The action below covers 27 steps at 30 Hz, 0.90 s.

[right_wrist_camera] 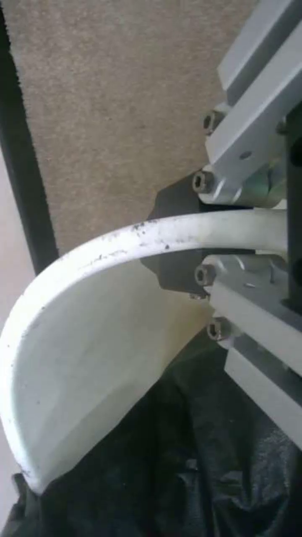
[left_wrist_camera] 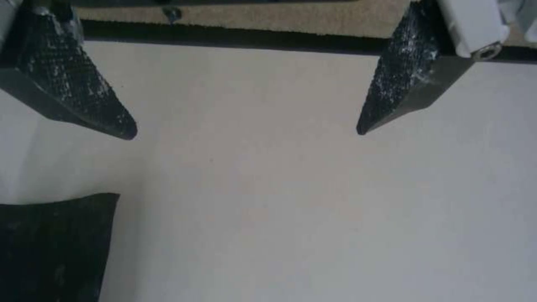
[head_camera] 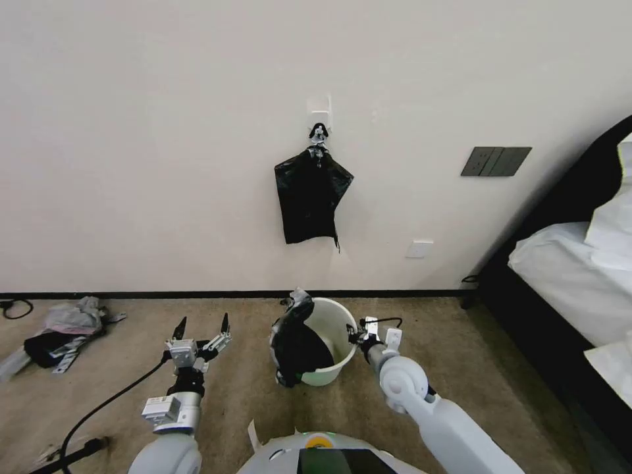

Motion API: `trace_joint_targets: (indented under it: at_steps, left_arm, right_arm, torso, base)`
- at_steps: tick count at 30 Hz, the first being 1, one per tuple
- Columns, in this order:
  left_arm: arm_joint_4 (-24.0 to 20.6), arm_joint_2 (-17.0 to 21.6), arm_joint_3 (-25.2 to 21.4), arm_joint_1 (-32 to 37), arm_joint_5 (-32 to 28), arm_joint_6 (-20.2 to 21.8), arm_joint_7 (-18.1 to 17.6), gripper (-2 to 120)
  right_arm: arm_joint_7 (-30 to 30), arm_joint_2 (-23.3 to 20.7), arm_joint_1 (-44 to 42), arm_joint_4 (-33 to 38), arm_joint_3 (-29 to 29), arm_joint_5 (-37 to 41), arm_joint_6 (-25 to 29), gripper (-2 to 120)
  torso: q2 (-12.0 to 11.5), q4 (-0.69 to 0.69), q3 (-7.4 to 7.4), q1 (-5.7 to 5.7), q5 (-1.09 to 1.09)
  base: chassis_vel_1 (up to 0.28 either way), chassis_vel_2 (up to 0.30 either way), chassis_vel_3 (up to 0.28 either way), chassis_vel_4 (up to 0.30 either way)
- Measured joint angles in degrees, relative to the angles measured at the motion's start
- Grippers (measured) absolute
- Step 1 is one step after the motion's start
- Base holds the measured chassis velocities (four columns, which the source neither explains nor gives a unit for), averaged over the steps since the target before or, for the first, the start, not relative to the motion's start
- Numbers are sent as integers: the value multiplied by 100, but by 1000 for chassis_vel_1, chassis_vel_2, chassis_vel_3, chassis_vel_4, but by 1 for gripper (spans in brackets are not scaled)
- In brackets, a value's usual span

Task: Place a trash bag onto the trash bin.

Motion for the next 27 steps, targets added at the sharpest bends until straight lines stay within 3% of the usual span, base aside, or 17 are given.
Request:
trace_joint_targets:
  at_steps: [10, 17, 27]
  left_arm:
    - [3, -26, 42, 2, 11, -10, -1, 100]
    - [32, -8, 45, -38, 8, -16, -2, 100]
    - [162, 31, 19, -182, -28, 0, -21, 100]
  right_arm:
    - [-208, -242, 43, -113, -27, -201, 56, 5]
    - [-209, -312, 87, 71, -4, -236, 9, 27]
    - [-33, -1042, 223, 1206, 133, -611, -114, 66]
  torso:
    - [0, 0, 0, 0, 0]
    - [0, 0, 0, 0, 1]
    - [0, -1, 0, 0, 0]
  base:
    - [0, 0, 0, 0]
    - [0, 0, 0, 0]
    - [0, 0, 0, 0]
